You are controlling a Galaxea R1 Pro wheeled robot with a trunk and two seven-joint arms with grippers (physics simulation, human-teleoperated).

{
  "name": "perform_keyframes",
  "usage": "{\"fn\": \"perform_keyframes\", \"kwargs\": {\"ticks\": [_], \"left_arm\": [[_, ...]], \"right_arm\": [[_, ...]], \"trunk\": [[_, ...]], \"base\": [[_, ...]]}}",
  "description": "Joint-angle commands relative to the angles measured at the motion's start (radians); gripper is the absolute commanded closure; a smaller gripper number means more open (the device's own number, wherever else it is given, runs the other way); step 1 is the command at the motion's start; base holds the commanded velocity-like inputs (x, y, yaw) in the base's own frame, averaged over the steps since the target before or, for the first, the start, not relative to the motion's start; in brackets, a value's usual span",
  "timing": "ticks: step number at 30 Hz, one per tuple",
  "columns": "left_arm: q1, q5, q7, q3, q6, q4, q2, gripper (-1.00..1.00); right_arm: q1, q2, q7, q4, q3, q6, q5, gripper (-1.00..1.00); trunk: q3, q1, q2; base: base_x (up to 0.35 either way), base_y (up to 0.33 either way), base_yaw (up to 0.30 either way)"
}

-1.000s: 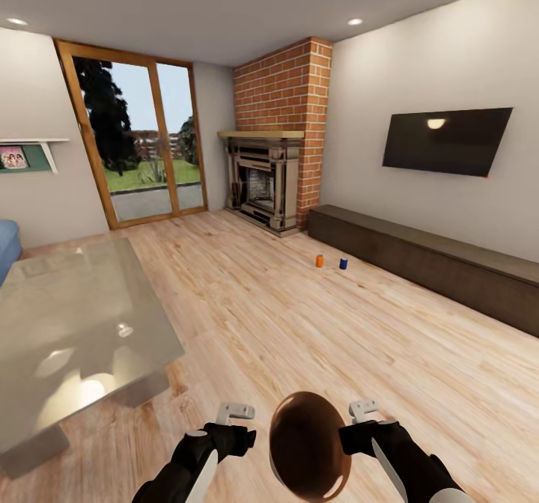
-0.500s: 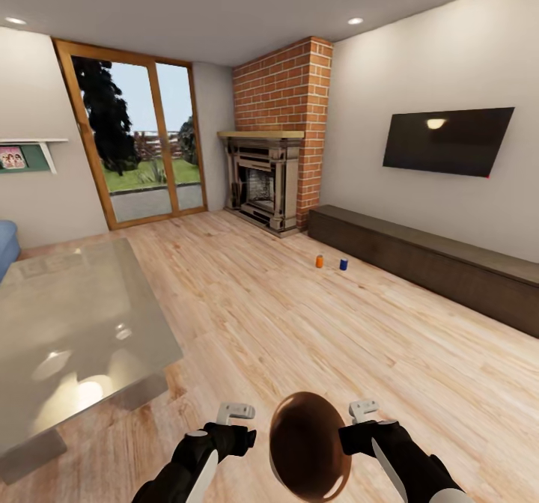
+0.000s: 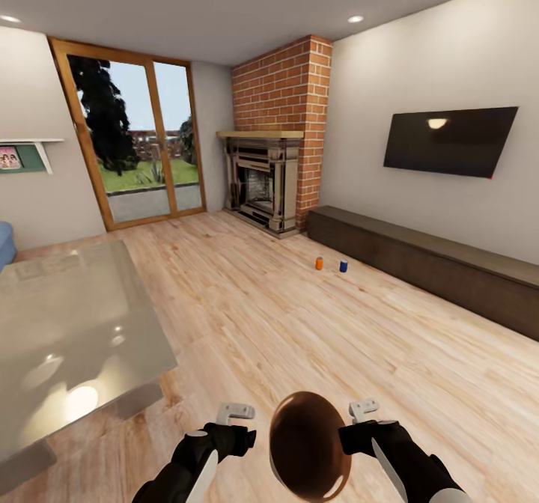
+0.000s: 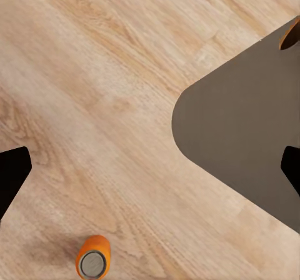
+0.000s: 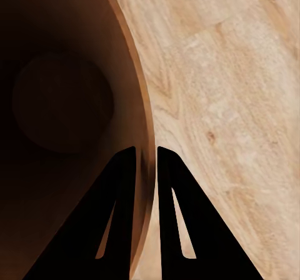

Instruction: Put the three can of soda from the living room inside the tash can in the kitchen.

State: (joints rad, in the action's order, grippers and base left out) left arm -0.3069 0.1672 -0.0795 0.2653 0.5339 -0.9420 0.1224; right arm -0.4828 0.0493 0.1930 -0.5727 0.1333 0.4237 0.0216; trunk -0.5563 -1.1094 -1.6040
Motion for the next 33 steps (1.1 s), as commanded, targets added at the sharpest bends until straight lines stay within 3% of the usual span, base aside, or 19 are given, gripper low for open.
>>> {"fn": "perform_keyframes", "kwargs": {"ticks": [1, 13, 18, 25, 30, 33], "left_arm": [[0.000, 0.000, 0.000, 0.000, 0.000, 0.000, 0.000, -1.00], [0.000, 0.000, 0.001, 0.000, 0.000, 0.000, 0.000, -1.00], [0.000, 0.000, 0.001, 0.000, 0.000, -0.001, 0.000, -1.00], [0.000, 0.000, 0.000, 0.000, 0.000, 0.000, 0.001, -1.00], [0.000, 0.000, -0.001, 0.000, 0.001, -0.001, 0.001, -1.00], [-0.001, 0.000, -0.004, 0.000, 0.003, 0.000, 0.001, -1.00]], "right_arm": [[0.000, 0.000, 0.006, -0.001, -0.001, 0.001, -0.012, 1.00], [0.000, 0.002, 0.011, -0.023, -0.002, 0.002, -0.011, 1.00], [0.005, 0.004, 0.019, -0.144, -0.006, 0.031, -0.011, 1.00], [0.000, 0.013, 0.014, -0.300, -0.012, 0.246, -0.009, 1.00], [-0.030, 0.026, 0.010, -0.332, -0.016, 0.317, -0.008, 1.00], [-0.050, 0.052, 0.009, -0.340, -0.018, 0.335, -0.008, 1.00]], "trunk": [[0.000, 0.000, 0.000], [0.000, 0.000, 0.000], [0.000, 0.000, 0.000], [0.000, 0.000, 0.000], [0.000, 0.000, 0.000], [0.000, 0.000, 0.000]], "base": [[0.129, -0.001, 0.000], [0.043, 0.000, 0.000], [0.001, 0.000, 0.000], [0.000, 0.000, 0.000], [0.000, 0.000, 0.000], [0.000, 0.000, 0.000]]}}
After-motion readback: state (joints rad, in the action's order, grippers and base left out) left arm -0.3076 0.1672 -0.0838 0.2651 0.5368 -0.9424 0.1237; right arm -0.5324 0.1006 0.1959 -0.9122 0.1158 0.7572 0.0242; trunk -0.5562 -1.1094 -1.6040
